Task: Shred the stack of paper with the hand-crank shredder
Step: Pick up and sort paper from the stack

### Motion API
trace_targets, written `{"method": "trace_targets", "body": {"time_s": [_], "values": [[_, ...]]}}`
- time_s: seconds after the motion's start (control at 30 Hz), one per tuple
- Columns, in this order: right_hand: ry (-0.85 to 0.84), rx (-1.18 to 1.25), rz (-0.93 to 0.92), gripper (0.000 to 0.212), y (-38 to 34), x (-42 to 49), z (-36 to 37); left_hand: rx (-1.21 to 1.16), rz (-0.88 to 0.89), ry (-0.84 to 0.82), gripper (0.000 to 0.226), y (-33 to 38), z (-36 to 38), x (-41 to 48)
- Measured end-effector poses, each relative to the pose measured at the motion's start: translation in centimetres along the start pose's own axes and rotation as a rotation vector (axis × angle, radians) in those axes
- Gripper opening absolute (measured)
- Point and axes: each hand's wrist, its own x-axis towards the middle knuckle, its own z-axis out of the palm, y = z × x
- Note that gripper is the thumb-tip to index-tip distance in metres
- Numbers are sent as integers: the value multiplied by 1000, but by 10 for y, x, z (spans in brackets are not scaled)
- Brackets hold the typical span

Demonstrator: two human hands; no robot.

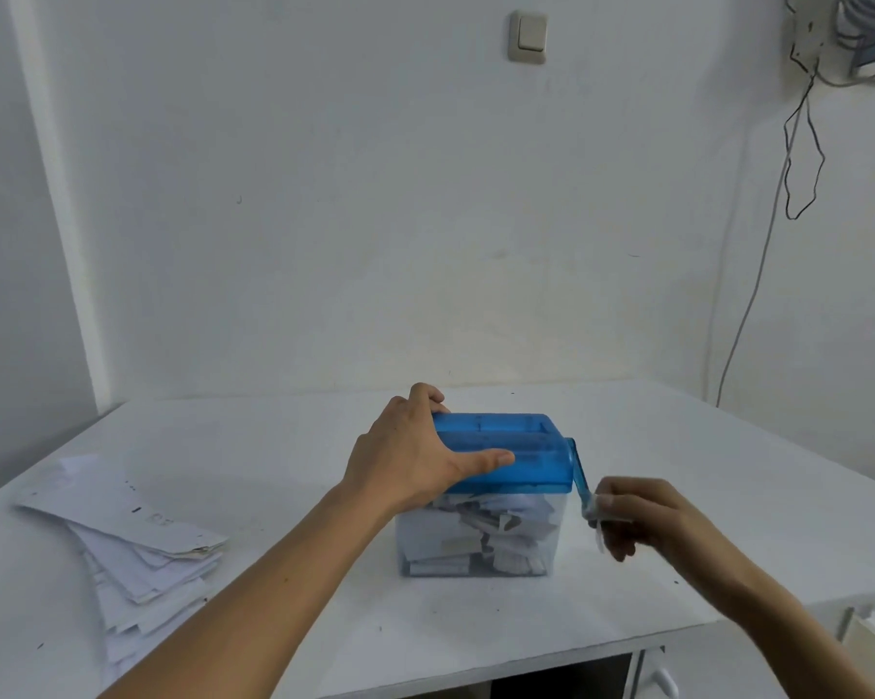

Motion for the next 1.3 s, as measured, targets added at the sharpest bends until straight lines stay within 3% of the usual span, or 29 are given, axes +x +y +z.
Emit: {"method": "trace_targets", "body": {"time_s": [0.1,0.2,0.3,0.6,0.73,1.1,1.23,1.3], "values": [[-39,-199,-67,37,-15,1,-11,-5,2,-14,107,-1,-1,0],[9,-15,-137,49,-24,6,-10,-5,3,-23,107,0,-2,0],[122,108,-202,46,-37,17,-10,-12,9,-33,108,0,-2,0],[457,115,17,41,-29,96,5,-56,19,-21,107,-4,1,1],[447,217,59,39,-18,104,13,-50,23,-2,103,-5,1,0],[452,130,95,34,-11,104,13,-61,23,-7,107,-3,1,-1],[241,11,351,25,28,93,26,-32,7,14,100,-1,1,-3],[213,33,402,26,39,85,29,-14,6,22,100,1,1,-3]]}}
